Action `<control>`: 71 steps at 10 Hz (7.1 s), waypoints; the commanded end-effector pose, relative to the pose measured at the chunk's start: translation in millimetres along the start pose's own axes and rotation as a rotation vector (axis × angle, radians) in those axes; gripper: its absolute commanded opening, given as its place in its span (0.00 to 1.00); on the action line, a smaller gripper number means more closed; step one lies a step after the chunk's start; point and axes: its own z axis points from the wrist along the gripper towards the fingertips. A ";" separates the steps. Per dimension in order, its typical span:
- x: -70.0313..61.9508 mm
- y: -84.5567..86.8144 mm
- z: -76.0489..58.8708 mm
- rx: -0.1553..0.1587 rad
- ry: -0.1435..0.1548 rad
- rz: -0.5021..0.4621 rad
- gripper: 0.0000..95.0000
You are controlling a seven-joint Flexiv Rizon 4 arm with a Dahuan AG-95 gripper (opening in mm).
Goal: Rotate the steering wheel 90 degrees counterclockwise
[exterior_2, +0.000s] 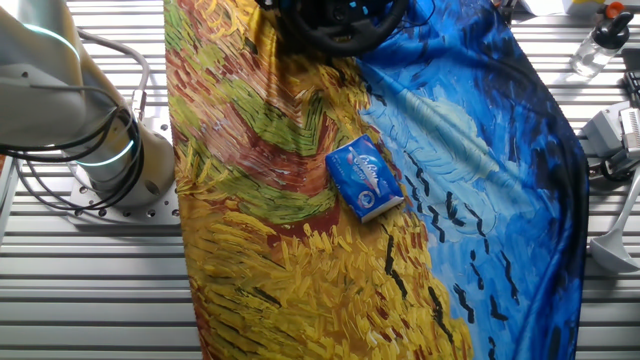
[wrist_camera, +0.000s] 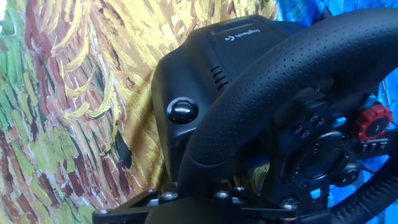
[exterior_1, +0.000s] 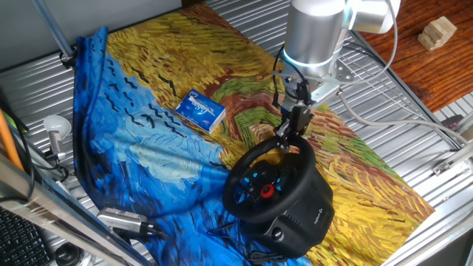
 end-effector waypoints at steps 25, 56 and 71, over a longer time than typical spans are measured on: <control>-18.6 -20.5 -39.9 -0.045 -0.025 0.060 0.60; -73.3 -83.1 -106.9 -0.319 0.221 0.828 0.00; -102.5 -72.4 -102.5 -0.321 0.155 0.856 0.60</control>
